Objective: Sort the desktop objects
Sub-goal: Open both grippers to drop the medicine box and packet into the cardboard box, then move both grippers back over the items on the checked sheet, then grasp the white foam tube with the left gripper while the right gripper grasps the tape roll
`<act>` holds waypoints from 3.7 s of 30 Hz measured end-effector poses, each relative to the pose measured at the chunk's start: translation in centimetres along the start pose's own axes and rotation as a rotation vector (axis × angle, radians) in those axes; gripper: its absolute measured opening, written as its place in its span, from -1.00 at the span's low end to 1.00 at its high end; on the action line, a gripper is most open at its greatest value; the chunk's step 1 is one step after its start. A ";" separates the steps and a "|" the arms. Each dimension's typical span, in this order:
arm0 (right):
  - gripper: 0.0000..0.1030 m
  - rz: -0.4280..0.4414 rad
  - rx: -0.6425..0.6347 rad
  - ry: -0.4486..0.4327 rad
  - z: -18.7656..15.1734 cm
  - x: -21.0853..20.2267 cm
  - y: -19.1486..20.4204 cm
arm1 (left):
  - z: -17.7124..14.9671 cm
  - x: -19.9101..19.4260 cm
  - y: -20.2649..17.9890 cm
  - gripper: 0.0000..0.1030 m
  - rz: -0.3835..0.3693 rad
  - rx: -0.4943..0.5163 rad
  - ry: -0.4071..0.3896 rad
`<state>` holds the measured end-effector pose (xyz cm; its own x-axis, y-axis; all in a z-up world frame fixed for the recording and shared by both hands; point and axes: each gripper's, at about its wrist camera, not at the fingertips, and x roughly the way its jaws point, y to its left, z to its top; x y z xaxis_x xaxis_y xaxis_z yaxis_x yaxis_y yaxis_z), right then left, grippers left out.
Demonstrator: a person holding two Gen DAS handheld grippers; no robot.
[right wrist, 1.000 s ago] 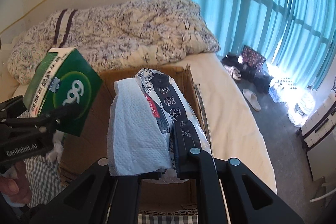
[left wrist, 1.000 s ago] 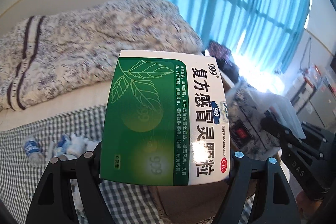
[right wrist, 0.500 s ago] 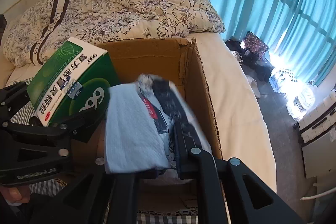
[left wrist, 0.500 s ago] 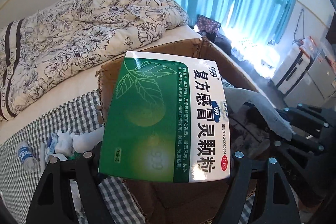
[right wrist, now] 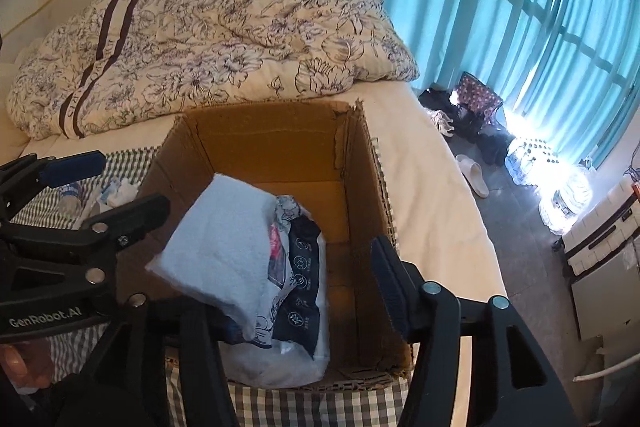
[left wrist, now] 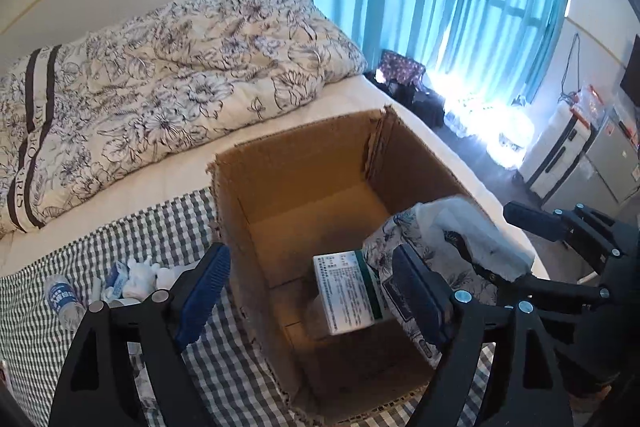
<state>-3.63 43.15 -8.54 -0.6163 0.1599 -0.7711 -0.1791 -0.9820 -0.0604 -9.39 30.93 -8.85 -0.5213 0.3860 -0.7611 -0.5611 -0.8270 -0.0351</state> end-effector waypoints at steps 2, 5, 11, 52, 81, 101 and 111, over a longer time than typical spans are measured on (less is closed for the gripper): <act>0.25 -0.002 -0.010 0.015 0.1 -0.1 0.2 | 0.2 -0.8 0.2 0.67 0.003 -0.007 -0.012; 0.36 -0.011 -0.035 0.063 0.0 0.3 0.7 | 0.3 -2.0 0.5 0.67 0.011 -0.011 -0.031; 0.88 0.027 -0.006 0.133 -0.3 0.6 0.8 | 0.3 -4.2 0.9 0.76 0.021 -0.008 -0.059; 0.90 0.217 0.113 -0.258 5.0 -8.6 11.6 | -6.7 -16.6 18.6 0.95 0.300 -0.272 -0.281; 0.90 0.275 -0.142 -0.296 3.6 -5.7 25.6 | -13.2 -16.5 30.5 1.00 0.450 -0.382 -0.214; 0.89 0.256 -0.230 -0.115 1.2 4.7 29.4 | -18.5 -5.6 33.2 1.00 0.416 -0.371 -0.028; 0.12 0.274 -0.290 0.005 -0.6 9.8 31.0 | -21.7 0.5 33.2 1.00 0.343 -0.342 0.111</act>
<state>-14.76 14.21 -18.40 -0.6073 -0.1115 -0.7866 0.2159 -0.9760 -0.0283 -14.33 -5.21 -24.47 -0.5572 0.0373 -0.8296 -0.1162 -0.9927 0.0334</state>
